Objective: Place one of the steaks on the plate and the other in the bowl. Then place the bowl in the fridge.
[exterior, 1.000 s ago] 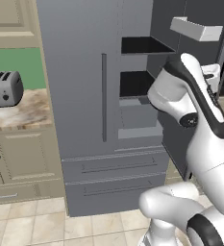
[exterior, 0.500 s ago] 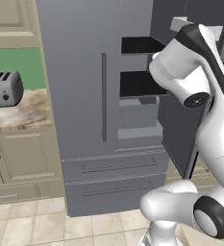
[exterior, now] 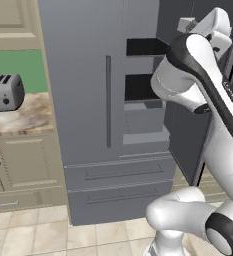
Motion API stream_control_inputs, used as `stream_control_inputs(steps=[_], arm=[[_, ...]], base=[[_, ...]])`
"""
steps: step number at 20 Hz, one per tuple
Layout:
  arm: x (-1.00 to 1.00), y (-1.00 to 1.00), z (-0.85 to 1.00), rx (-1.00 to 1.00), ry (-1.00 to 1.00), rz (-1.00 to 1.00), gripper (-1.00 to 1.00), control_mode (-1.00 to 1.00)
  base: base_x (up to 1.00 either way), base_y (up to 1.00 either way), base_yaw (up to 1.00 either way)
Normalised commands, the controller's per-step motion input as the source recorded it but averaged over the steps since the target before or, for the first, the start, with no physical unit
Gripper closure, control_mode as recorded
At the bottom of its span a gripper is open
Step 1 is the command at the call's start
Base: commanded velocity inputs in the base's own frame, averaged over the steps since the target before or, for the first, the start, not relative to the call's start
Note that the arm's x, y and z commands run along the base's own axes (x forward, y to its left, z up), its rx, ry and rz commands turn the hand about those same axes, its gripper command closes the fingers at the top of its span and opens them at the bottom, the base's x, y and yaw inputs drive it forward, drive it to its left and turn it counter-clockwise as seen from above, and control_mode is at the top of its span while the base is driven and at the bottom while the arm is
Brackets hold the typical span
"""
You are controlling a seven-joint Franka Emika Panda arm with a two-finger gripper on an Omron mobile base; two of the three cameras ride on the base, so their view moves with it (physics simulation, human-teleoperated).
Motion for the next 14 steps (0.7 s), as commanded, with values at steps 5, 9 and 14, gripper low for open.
stream_control_inputs(steps=[5, 9, 14], arm=[[-0.75, 0.67, -0.38, 0.27, -0.42, -0.25, 1.00, -1.00], [-1.00, 0.62, -0.41, 0.93, -0.62, -0.28, 1.00, -1.00], [-0.51, 0.53, -0.12, 0.82, -0.56, -0.21, 1.00, -1.00]], base=[[0.00, 0.00, 0.00], [0.00, 0.00, 0.00], [0.00, 0.00, 0.00]])
